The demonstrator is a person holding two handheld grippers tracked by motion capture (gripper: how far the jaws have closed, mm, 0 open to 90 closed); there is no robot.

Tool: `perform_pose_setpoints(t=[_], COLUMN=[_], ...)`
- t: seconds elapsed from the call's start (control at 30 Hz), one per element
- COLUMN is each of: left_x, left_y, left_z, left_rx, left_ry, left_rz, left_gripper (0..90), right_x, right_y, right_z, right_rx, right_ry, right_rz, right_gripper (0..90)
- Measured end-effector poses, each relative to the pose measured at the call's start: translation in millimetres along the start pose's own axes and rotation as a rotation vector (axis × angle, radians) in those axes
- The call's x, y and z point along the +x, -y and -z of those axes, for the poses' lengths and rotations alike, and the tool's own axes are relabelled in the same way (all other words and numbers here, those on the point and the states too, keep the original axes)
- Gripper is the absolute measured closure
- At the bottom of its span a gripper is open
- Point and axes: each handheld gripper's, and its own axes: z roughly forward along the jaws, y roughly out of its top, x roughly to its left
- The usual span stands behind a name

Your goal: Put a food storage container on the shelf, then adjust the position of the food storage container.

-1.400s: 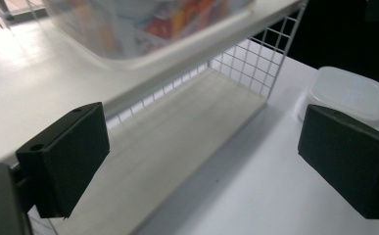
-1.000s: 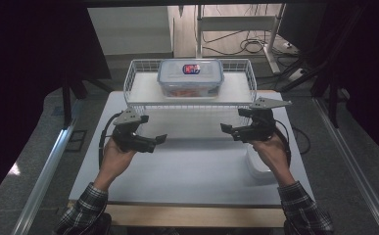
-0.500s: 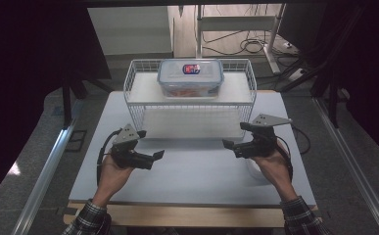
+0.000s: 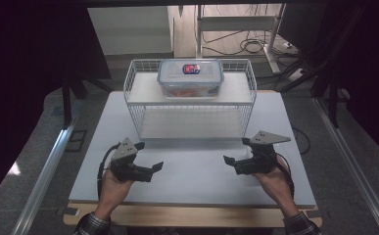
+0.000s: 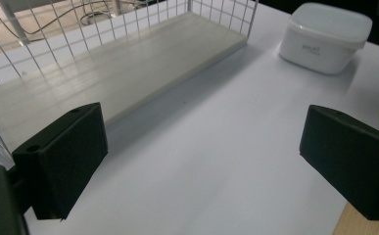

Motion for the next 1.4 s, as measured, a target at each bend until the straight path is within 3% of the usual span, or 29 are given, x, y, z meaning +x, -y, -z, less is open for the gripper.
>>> perform_pose_setpoints(t=[0.13, 0.4, 0.77, 0.97, 1.07, 1.23, 1.4], left_x=[-3.7, -11.7, -17.7, -14.3, -12.5, -11.2, -10.4], left_y=[11.7, 27.5, 36.4, 38.1, 38.9, 39.5, 40.4], left_z=[-2.5, -1.2, -4.7, -4.6, -4.4, -4.6, -5.6], left_rx=[0.024, 0.039, 0.074, 0.069, 0.068, 0.070, 0.076], left_ry=[-0.031, -0.054, -0.087, -0.089, -0.090, -0.091, -0.088], left_rz=[-0.015, -0.034, -0.072, -0.053, -0.044, -0.036, -0.032], left_gripper=[3.5, 2.9, 1.9, 1.9, 1.9, 1.9, 1.9], right_x=[3.7, 14.8, 21.1, 15.3, 11.6, 4.7, -9.9], right_y=[11.1, 28.6, 44.6, 43.7, 41.7, 40.0, 38.5], right_z=[0.1, -2.9, -11.6, -10.1, -7.8, -0.2, 13.9], right_rx=[0.015, 0.047, 0.105, 0.130, 0.142, 0.139, 0.100], right_ry=[0.008, 0.018, 0.024, 0.065, 0.060, 0.105, 0.152], right_rz=[0.005, 0.041, 0.069, 0.039, -0.010, -0.040, -0.075], right_gripper=[3.9, 4.1, 5.0, 0.3, 0.1, 13.3, 35.1])
